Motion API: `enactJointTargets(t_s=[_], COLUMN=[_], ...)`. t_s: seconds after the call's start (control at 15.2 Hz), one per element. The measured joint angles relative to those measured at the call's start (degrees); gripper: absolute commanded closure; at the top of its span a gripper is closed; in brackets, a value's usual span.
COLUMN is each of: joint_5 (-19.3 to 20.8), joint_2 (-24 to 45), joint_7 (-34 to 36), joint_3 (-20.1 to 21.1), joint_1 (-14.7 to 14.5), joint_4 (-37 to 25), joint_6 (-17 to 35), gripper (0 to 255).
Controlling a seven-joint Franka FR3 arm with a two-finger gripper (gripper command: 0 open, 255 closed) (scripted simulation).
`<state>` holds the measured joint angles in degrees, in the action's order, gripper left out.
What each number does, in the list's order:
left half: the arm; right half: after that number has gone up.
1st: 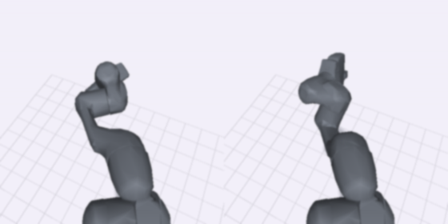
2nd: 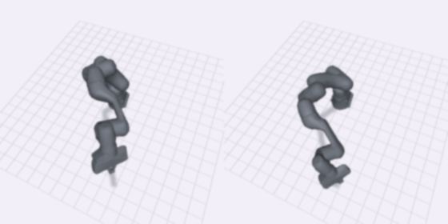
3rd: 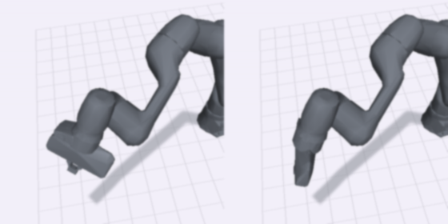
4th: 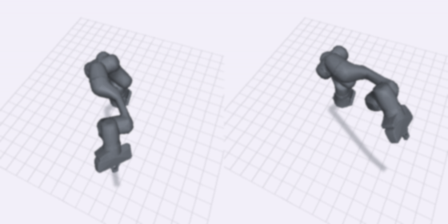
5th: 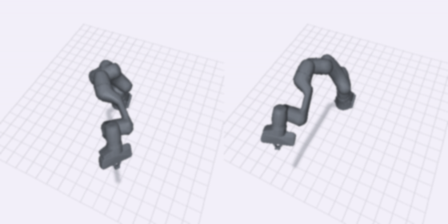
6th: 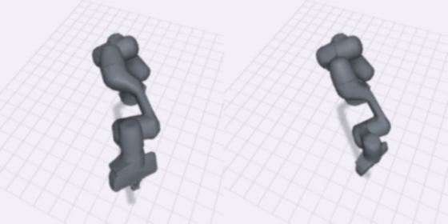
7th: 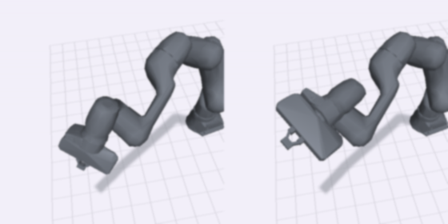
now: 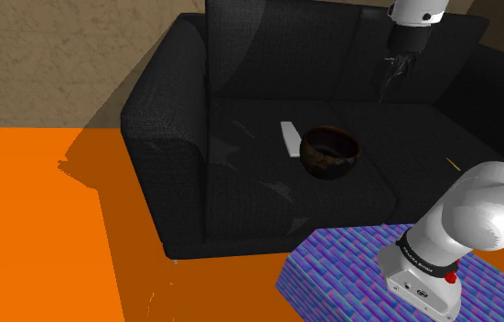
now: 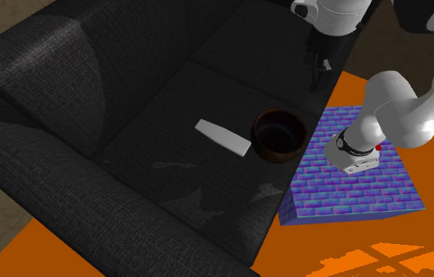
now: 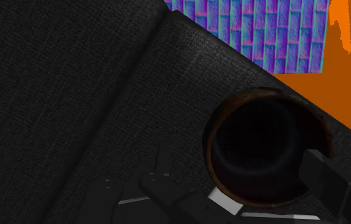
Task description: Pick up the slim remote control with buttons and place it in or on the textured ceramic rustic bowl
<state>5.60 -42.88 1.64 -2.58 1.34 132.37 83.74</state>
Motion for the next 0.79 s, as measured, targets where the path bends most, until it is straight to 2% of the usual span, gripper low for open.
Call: enactJointTargets(t_s=[0.2,0.79], joint_5=[-0.47,-3.39], joint_2=[1.13,13.53], joint_7=[1.6,13.2], joint_3=[0.34,3.03], joint_1=[0.25,1.68], joint_4=[1.21,4.44], joint_6=[2.47,19.82], gripper=[0,0])
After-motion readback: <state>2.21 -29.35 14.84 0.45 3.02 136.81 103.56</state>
